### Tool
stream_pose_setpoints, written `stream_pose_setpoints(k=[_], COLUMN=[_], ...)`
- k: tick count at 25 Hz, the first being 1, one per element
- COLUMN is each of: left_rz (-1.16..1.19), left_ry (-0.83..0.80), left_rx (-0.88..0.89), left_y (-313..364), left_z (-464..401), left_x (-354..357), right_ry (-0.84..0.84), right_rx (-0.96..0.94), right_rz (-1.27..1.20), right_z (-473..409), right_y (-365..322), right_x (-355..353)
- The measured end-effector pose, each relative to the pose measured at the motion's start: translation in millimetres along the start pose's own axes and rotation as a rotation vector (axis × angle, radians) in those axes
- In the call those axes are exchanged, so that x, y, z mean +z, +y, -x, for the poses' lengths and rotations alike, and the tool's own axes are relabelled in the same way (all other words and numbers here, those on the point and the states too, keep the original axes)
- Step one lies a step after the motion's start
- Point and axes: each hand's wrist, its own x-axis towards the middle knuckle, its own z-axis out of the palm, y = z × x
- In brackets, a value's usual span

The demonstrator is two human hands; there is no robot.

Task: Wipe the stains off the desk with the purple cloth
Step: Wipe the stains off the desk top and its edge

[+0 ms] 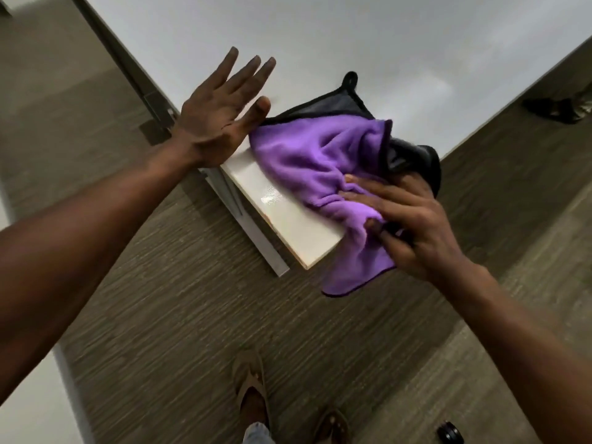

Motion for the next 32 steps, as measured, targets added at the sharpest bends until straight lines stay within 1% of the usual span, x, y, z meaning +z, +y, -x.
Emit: stream_pose_setpoints(k=[2, 4, 5, 6, 8, 9, 11, 13, 15, 18, 19, 21, 24, 27, 30, 32], left_rz=[0.02, 0.033, 0.034, 0.031, 0.014, 0.003, -0.012, -0.013, -0.01, 0.012, 0.018, 0.024, 0.024, 0.016, 0.041, 0.054], left_ry=[0.028, 0.048, 0.051, 0.045, 0.021, 0.012, 0.015, 0.014, 0.013, -0.002, 0.003, 0.016, 0.02, 0.012, -0.019, -0.017], left_rx=[-0.025, -0.046, -0.046, -0.039, -0.023, -0.021, -0.019, -0.014, -0.032, -0.043, -0.053, -0.07, -0.069, -0.075, -0.08, -0.093], left_y=[-2.7, -3.6, -2.8, -2.2, -3.8, -4.4, -5.1, -3.7, -3.2, -4.9, -5.0, -3.7, -0.6, 0.6, -1.2, 2.2], left_z=[1.0, 0.5, -1.0, -2.6, -3.8, -3.1, -2.8, -4.0, -3.2, -0.4, 0.6, 0.5, -2.2, -0.2, 0.9, -0.2], left_x=[0.8, 0.9, 1.2, 1.4, 2.5, 3.6, 3.8, 2.3, 0.5, 0.4, 1.8, 2.7, -0.5, -1.0, -1.8, -0.5], right_ry=[0.079, 0.109, 0.092, 0.059, -0.054, -0.111, -0.176, -0.218, -0.299, -0.383, -0.414, -0.459, -0.414, -0.411, -0.399, -0.338], right_rx=[0.186, 0.285, 0.279, 0.231, 0.135, 0.127, 0.22, 0.295, 0.266, 0.197, 0.2, 0.224, 0.274, 0.273, 0.154, 0.126], right_rz=[-0.053, -0.112, -0.12, -0.123, -0.149, -0.173, -0.152, -0.047, -0.04, -0.176, -0.24, -0.293, -0.202, -0.078, -0.142, -0.189], right_z=[-2.7, -7.1, -7.3, -6.5, -10.3, -21.7, -56.4, -85.2, -93.4, -62.2, -53.6, -53.2, -85.6, -97.7, -61.1, -32.2], right_y=[9.7, -14.2, -32.7, -51.5, -77.8, -81.1, -74.3, -65.3, -66.0, -58.3, -56.2, -49.8, -42.6, -55.8, -57.1, -46.0], right_x=[-14.1, -7.4, 1.0, 8.8, 13.7, 10.4, 6.8, 13.2, 13.8, -11.6, -23.8, -33.9, -12.4, 4.2, -6.1, -18.9])
